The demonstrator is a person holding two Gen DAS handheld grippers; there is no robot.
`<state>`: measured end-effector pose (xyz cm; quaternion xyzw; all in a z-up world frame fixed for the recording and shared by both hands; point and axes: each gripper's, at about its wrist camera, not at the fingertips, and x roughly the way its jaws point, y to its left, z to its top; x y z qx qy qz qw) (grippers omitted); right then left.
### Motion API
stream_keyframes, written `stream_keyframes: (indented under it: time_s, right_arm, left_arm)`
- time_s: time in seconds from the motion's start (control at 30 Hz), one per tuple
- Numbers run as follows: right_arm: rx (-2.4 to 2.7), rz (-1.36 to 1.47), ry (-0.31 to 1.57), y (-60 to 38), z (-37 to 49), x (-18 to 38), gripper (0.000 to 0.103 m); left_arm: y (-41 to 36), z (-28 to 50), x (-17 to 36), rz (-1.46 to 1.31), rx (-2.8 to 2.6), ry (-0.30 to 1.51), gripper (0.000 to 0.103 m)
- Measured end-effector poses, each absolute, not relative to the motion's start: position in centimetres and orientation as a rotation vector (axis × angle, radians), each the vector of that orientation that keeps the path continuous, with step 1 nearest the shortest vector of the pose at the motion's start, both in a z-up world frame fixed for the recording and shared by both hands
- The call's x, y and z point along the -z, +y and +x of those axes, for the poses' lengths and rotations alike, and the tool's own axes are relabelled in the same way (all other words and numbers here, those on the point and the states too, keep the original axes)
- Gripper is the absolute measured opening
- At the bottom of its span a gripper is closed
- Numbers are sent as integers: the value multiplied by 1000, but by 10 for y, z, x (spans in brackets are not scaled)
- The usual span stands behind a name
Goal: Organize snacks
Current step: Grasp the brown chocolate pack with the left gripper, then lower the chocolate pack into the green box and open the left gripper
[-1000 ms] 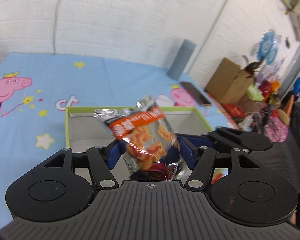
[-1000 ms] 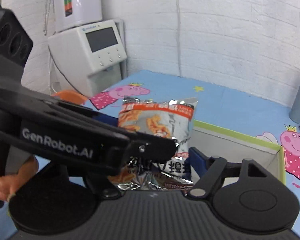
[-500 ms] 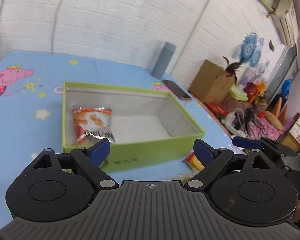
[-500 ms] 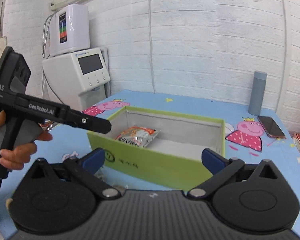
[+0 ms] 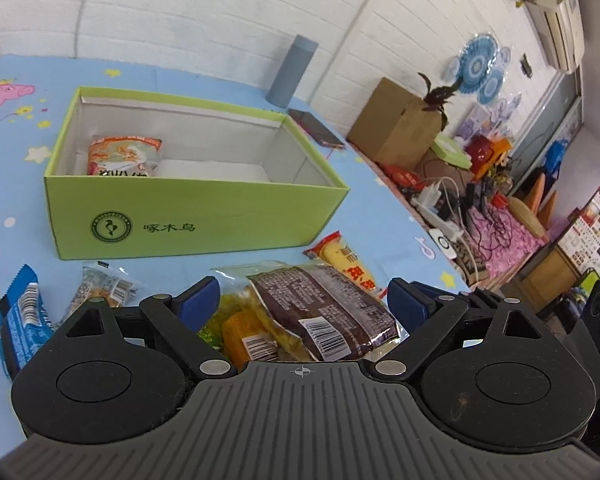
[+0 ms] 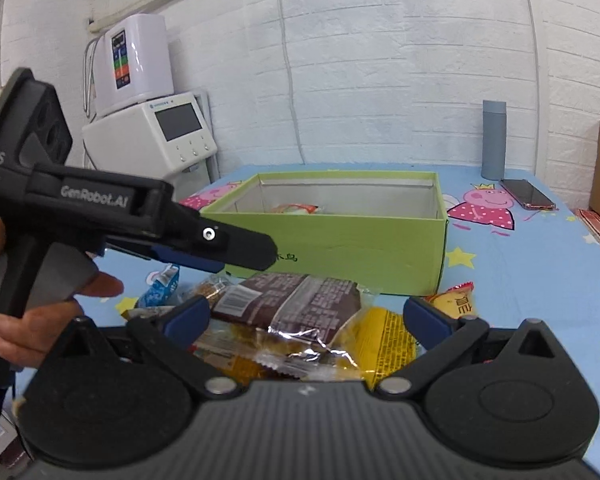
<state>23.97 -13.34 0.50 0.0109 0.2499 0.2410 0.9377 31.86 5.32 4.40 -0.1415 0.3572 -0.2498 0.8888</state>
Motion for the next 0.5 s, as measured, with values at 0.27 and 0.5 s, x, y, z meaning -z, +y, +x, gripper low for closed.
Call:
stream_keyframes:
  time_s: [0.27,0.5]
  right_arm:
    - [-523,51,549,-128,251,14,65]
    - [-496,10,471,-126,264,-15,65]
  left_arm:
    - [52,324,-28,-316,566,812,24]
    - [49,345,-68,-300,568,731,23]
